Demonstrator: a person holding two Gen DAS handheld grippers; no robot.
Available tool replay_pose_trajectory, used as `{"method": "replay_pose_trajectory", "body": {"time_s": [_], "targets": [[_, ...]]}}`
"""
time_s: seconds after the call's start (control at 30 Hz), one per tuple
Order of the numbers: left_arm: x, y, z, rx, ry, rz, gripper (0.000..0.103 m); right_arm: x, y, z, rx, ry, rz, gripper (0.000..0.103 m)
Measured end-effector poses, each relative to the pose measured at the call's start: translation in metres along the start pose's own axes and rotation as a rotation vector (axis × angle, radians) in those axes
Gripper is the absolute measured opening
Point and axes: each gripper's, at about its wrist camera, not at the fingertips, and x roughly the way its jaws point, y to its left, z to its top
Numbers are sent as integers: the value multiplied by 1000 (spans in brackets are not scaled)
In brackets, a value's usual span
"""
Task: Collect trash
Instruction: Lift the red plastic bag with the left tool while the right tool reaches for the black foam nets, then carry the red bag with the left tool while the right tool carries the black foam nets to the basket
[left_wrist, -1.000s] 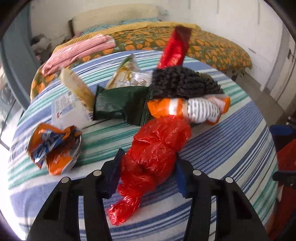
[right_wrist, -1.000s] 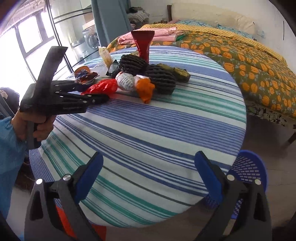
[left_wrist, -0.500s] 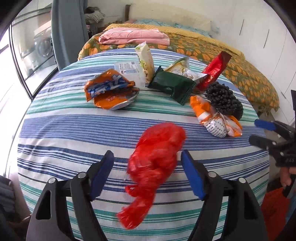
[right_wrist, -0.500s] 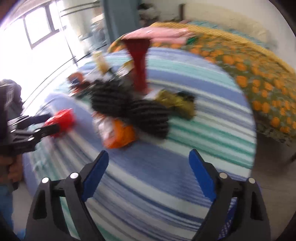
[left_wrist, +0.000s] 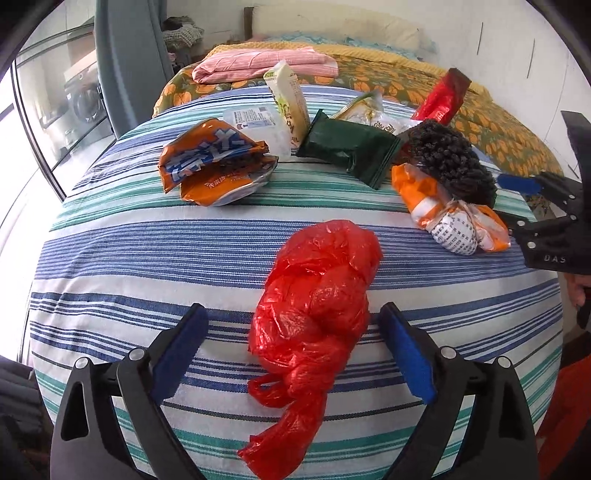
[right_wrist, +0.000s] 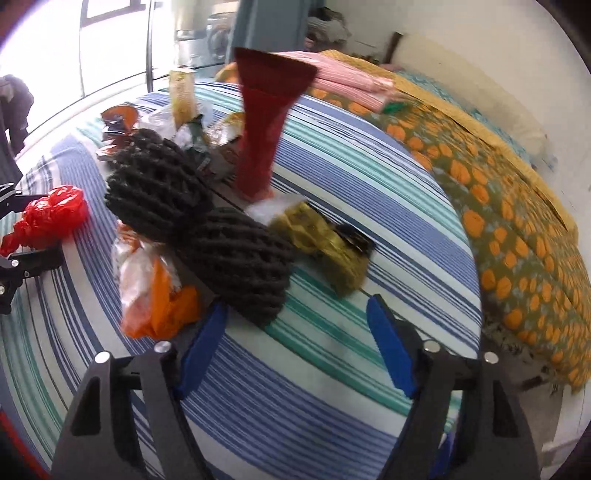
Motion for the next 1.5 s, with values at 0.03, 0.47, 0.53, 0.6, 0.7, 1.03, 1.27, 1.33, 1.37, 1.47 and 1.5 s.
{"method": "replay_pose_trajectory", "body": {"time_s": [0.03,0.47,0.53,0.6,0.7,1.03,1.27,1.33,1.37,1.47,1.5], "targets": [[0,1,-1,-5,-3,-6,92,1,1,2,-1,2,21,50],[-1,3,-3,-22,-10,0,92,-43,-13,-16,204,102,162,20],[-2,3,-3,-27,-12,0,92,-45,-13,-17,203,88,150,51],[-3,4,-4,-34,-16,-5,92,-51,-12,-22,194,56,114,53],[-3,5,-4,-39,-18,-12,92,-42,-16,-15,126,24,66,53],[-3,7,-4,-43,-19,-21,93,-5,-4,13,83,50,167,32],[-2,4,-3,-31,-12,-14,94,-55,-15,-20,244,170,12,31],[-1,1,-3,-19,-5,4,94,-59,-14,-35,246,205,-30,31],[0,-2,-2,-6,3,20,94,-60,-13,-45,268,221,-18,31],[1,-5,-2,10,11,28,96,-64,-7,-59,308,237,58,38],[0,-4,-2,15,15,9,96,-70,-5,-63,326,232,113,44]]}}
